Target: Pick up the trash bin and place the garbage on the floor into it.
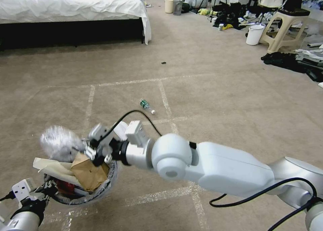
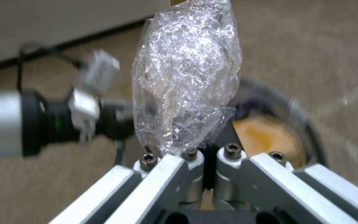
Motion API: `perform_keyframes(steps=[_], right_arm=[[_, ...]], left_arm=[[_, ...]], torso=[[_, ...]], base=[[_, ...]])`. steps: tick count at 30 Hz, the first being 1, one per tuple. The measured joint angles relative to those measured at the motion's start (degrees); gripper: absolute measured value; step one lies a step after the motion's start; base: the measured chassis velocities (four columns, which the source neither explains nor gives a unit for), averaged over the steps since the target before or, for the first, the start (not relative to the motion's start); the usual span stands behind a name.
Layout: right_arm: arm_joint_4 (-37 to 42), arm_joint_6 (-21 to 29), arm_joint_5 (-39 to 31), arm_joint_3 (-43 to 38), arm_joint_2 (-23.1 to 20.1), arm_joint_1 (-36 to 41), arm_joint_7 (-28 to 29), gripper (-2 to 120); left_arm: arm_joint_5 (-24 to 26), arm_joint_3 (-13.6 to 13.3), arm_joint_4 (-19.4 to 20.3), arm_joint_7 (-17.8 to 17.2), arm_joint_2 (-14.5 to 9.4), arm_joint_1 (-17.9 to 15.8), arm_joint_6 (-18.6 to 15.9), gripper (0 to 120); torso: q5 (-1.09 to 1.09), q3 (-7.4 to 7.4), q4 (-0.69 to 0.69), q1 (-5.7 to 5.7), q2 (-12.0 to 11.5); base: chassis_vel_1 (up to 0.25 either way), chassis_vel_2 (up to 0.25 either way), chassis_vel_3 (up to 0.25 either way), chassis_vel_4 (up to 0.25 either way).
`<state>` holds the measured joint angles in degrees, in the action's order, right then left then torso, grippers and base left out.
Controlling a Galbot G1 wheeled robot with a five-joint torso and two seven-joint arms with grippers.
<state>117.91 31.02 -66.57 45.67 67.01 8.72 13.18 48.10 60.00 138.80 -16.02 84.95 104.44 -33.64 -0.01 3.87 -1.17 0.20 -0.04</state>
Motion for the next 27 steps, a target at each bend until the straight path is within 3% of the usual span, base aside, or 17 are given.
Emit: perform_keyframes(steps=[9,27], right_arm=[[-2.87,2.30,-0.03,4.75,2.46,1.31,2.57,0],[-6.28,3.37,4.13,7.44,2.12,3.41,3.72,0]], left_arm=[[-0.05,-0.03,0.24,0.01,0.45,-0.13,0.00,1],[-0.50,-0.19,-0.63,0.17,0.65,-0.61,0.23,1]], torso=[[0.00,0.00,0.01,0.00,0.00],[0.00,0.00,0.00,-0.01,0.00]], base=[[0.000,0.000,0.000,0.000],[0.000,0.000,0.000,0.000]])
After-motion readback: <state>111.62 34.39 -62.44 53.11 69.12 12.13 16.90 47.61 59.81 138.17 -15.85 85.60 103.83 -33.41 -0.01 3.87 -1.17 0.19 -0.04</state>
